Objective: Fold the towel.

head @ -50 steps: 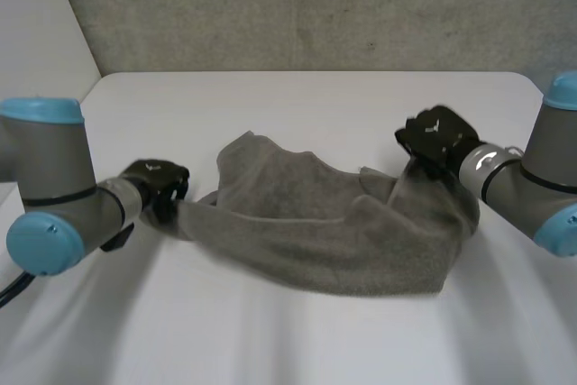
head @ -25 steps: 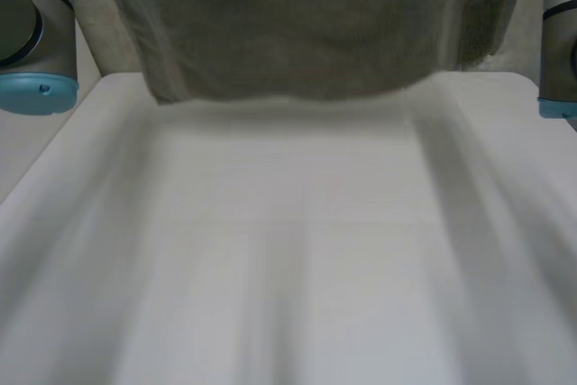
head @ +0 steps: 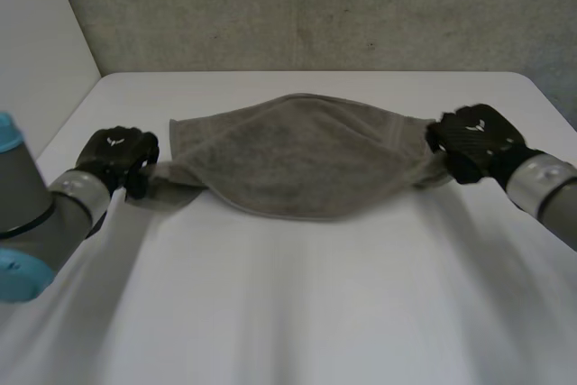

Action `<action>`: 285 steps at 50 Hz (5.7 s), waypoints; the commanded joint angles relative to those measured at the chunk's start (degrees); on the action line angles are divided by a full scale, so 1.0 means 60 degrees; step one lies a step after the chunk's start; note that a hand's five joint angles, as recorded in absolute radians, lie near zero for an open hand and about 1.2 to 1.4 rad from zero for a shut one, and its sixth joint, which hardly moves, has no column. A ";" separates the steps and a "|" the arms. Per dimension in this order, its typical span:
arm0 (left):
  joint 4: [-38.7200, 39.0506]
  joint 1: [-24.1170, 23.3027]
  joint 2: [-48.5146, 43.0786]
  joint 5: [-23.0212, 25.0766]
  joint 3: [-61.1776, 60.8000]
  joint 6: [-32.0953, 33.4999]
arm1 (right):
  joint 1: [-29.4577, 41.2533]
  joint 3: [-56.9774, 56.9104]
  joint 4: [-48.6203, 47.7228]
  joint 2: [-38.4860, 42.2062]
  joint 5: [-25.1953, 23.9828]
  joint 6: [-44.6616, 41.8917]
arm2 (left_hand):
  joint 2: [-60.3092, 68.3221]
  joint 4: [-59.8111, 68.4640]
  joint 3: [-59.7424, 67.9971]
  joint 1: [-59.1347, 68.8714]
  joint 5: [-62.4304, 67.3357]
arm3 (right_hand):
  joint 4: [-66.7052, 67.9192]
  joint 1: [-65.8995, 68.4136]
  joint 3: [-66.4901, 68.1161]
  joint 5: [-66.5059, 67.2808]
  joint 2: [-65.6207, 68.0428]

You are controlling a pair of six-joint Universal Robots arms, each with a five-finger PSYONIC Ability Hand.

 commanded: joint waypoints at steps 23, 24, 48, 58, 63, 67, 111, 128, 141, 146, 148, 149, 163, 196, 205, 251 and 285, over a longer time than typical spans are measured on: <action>-0.0213 0.0670 0.3998 0.1672 -0.1247 0.0366 | -0.2637 0.0862 0.2341 -0.4287 -0.0377 0.1476 | -0.1096 -0.1212 -0.1423 -0.0564 -0.2542 | 0.0515 0.0660 0.0498 0.0562 0.0794; -0.0213 0.0670 0.3998 0.1673 -0.1247 0.0366 | -0.2637 0.0862 0.2342 -0.4287 -0.0377 0.1475 | -0.1096 -0.1212 -0.1423 -0.0564 -0.2542 | 0.0515 0.0660 0.0498 0.0562 0.0794; -0.0536 -0.0193 -0.2458 0.1031 0.3085 0.0439 | -0.0530 -0.2856 0.2430 0.1744 0.1496 0.0289 | -0.1096 -0.1212 -0.1423 -0.0564 -0.2542 | 0.0515 0.0660 0.0498 0.0562 0.0794; -0.0506 -0.0678 -0.3869 0.0032 0.4715 0.1084 | 0.0322 -0.4309 0.1229 0.3331 0.2495 0.0391 | -0.1096 -0.1212 -0.1423 -0.0564 -0.2542 | 0.0515 0.0660 0.0498 0.0562 0.0794; -0.0477 -0.0766 -0.4176 -0.0188 0.5169 0.1377 | 0.0541 -0.4588 0.0277 0.3594 0.3066 0.0406 | -0.1096 -0.1212 -0.1423 -0.0564 -0.2542 | 0.0515 0.0660 0.0498 0.0562 0.0794; -0.0287 -0.0780 -0.4541 -0.0465 0.5695 0.1406 | 0.0688 -0.4996 -0.0075 0.3886 0.3460 0.0640 | -0.1096 -0.1212 -0.1423 -0.0564 -0.2542 | 0.0515 0.0660 0.0498 0.0562 0.0794; 0.1427 -0.1161 -0.2055 -0.1112 0.2814 0.0398 | 0.0688 -0.2071 0.0040 0.0902 0.3566 0.0729 | -1.2503 -1.2619 -1.2830 -1.1971 -1.3949 | -1.1152 -1.1007 -1.1169 -1.1105 -1.0873; 0.1208 -0.1059 -0.0280 0.0149 0.0189 -0.0835 | -0.0572 -0.0149 0.1551 0.0401 0.1821 -0.0063 | -1.2390 -1.2506 -1.2718 -1.1859 -1.3836 | -0.8727 -0.8582 -0.8744 -0.8680 -0.8448; 0.1222 -0.1161 -0.0294 0.0149 0.0042 -0.0835 | -0.0733 -0.0763 0.0306 0.2523 0.1908 -0.0678 | -1.2362 -1.2478 -1.2690 -1.1830 -1.3808 | -0.7160 -0.7015 -0.7177 -0.7113 -0.6881; 0.1222 -0.1147 -0.0294 0.0135 0.0027 -0.0835 | -0.0733 -0.1013 0.0233 0.2788 0.1981 -0.0663 | -1.2362 -1.2478 -1.2690 -1.1830 -1.3808 | -0.1989 -0.1844 -0.2006 -0.1942 -0.1710; 0.1222 -0.1132 -0.0294 0.0135 0.0027 -0.0835 | -0.0777 -0.1087 0.0174 0.2789 0.2114 -0.0649 | -1.2362 -1.2478 -1.2690 -1.1830 -1.3808 | 0.0272 0.0417 0.0255 0.0319 0.0551; 0.1222 -0.1132 -0.0294 0.0135 0.0027 -0.0850 | -0.0850 -0.1145 0.0102 0.2789 0.2360 -0.0649 | -1.2362 -1.2478 -1.2690 -1.1830 -1.3808 | 0.0512 0.0657 0.0496 0.0559 0.0792; 0.1222 -0.1059 -0.0031 0.0076 0.0027 -0.0850 | -0.2138 -0.1819 -0.0236 0.2525 0.4967 -0.4625 | -1.2362 -1.2478 -1.2690 -1.1830 -1.3808 | 0.0515 0.0660 0.0498 0.0562 0.0794; 0.1251 -0.1190 0.0204 0.0017 0.0042 -0.0879 | 0.6152 -0.2258 -0.1437 0.2817 0.2964 -0.1498 | -1.2390 -1.2506 -1.2718 -1.1859 -1.3836 | 0.0515 0.0660 0.0498 0.0562 0.0794; 0.1295 -0.1234 0.0131 0.0032 0.0130 -0.0864 | 0.6137 -0.2625 -0.1540 0.2627 0.2597 -0.0312 | -1.2390 -1.2506 -1.2718 -1.1859 -1.3836 | 0.0515 0.0660 0.0498 0.0562 0.0794; 0.1310 -0.1894 0.0145 0.0032 -0.0119 -0.0864 | 0.1962 0.1389 -0.0822 0.0870 0.2568 0.0025 | -1.2390 -1.2506 -1.2718 -1.1859 -1.3836 | -0.6708 -0.6563 -0.6725 -0.6661 -0.6429; 0.1310 -0.1732 0.0789 -0.0012 0.0057 -0.1332 | 0.7060 -0.1305 -0.2625 0.3007 0.1605 -0.5336 | -1.2418 -1.2534 -1.2746 -1.1887 -1.3865 | 0.0515 0.0660 0.0498 0.0562 0.0794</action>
